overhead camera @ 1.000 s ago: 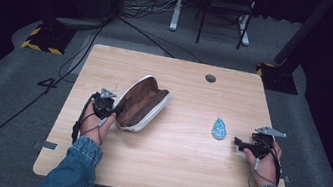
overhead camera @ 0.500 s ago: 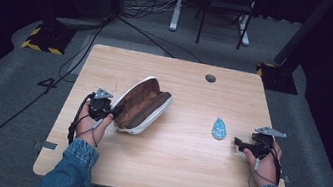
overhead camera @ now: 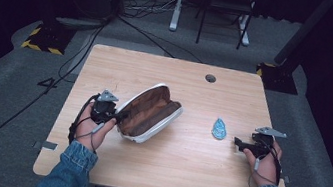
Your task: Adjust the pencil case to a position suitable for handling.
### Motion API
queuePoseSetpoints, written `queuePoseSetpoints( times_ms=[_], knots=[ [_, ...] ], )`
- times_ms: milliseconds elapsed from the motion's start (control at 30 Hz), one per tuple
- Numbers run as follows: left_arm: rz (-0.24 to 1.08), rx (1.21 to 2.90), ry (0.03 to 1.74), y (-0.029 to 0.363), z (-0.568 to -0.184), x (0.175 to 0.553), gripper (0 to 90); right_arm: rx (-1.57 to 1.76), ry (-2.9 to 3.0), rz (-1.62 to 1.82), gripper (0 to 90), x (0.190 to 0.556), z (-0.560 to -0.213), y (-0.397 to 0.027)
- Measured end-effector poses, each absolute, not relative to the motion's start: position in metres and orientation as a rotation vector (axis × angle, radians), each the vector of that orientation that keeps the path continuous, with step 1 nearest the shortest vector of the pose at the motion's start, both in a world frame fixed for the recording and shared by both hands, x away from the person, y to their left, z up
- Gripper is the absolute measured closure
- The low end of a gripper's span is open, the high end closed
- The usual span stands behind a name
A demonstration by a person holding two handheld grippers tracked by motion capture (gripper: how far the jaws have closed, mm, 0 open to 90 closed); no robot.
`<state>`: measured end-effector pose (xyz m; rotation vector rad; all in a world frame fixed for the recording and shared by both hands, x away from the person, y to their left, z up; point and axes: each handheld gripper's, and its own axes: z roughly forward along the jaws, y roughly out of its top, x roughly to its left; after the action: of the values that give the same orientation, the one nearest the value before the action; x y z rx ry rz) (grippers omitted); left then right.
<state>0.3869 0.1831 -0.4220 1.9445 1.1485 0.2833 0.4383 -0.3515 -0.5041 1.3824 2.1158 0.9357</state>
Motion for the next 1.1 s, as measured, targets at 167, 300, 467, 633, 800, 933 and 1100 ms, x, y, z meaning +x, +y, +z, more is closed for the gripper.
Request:
queuePoseSetpoints(
  times_ms=[167, 300, 467, 633, 800, 933, 1100],
  knots=[
    [0.197, 1.936, 1.098, 0.174, -0.418, 0.384, 84.5, 1.383, 2.116, 0.936, 16.1, 0.438, -0.504, -0.351],
    [0.172, 1.95, 1.055, 0.166, -0.413, 0.38, 84.5, 1.383, 2.116, 0.936, 16.1, 0.438, -0.504, -0.351],
    [0.125, 1.995, 0.995, 0.156, -0.411, 0.376, 84.4, 1.382, 2.116, 0.936, 16.1, 0.438, -0.504, -0.351],
    [0.081, 2.045, 0.941, 0.145, -0.412, 0.374, 84.3, 1.383, 2.116, 0.936, 16.1, 0.438, -0.504, -0.351],
    [0.064, 2.085, 0.892, 0.137, -0.411, 0.37, 84.2, 1.382, 2.116, 0.936, 16.1, 0.438, -0.504, -0.351],
    [0.049, 2.118, 0.85, 0.133, -0.412, 0.369, 84.0, 1.382, 2.115, 0.936, 16.1, 0.438, -0.504, -0.351],
    [0.026, 2.165, 0.812, 0.127, -0.413, 0.367, 83.8, 1.383, 2.116, 0.936, 16.1, 0.438, -0.504, -0.351]
  ],
)
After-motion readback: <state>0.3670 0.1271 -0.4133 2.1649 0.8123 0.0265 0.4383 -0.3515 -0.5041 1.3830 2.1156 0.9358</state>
